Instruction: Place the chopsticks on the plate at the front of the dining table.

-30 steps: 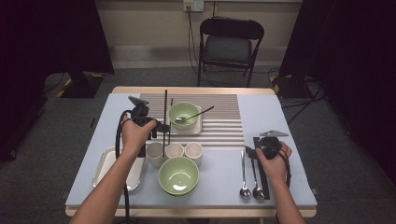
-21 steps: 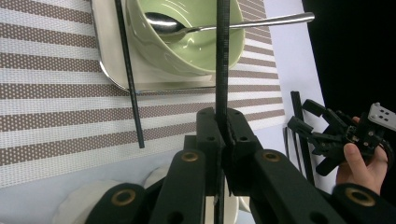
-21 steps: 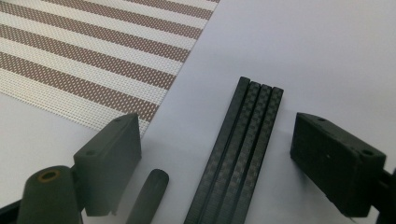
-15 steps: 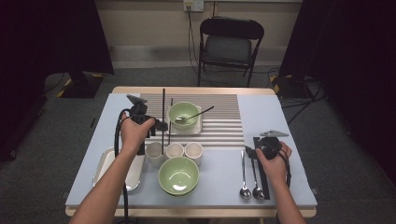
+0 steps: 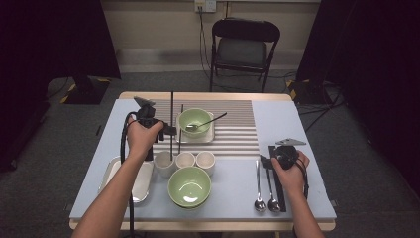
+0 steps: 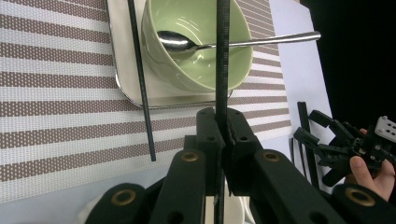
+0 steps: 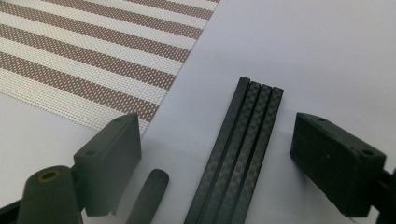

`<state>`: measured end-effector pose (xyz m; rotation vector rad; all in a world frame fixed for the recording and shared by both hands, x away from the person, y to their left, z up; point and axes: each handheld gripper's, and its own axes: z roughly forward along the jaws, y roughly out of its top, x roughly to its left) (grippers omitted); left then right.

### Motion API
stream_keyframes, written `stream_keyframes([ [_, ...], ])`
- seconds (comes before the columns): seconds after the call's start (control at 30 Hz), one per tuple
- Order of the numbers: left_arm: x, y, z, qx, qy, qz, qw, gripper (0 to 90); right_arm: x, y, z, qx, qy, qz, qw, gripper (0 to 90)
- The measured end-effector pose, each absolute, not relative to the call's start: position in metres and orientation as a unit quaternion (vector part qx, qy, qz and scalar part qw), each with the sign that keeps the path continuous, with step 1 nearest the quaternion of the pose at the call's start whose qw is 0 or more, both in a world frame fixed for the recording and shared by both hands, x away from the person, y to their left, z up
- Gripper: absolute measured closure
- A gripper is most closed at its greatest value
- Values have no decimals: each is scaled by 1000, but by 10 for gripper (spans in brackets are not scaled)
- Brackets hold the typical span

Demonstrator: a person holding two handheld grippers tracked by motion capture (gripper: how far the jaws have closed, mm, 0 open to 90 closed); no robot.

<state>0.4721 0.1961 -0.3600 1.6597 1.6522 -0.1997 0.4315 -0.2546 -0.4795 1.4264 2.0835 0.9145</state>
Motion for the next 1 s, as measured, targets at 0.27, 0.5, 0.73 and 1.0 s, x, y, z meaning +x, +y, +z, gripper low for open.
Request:
stream_keyframes([
  [0.27,476,196,-360,647,654,-81,383,864,432,-255,-480,517,756,331,226,152],
  [0.5,479,197,-361,649,650,-83,385,864,432,-255,-480,515,757,332,227,152],
  [0.73,482,195,-359,644,655,-81,387,864,432,-255,-480,517,756,332,226,152],
  [1.0,486,195,-360,649,654,-78,381,864,432,-255,-480,516,756,332,226,152],
])
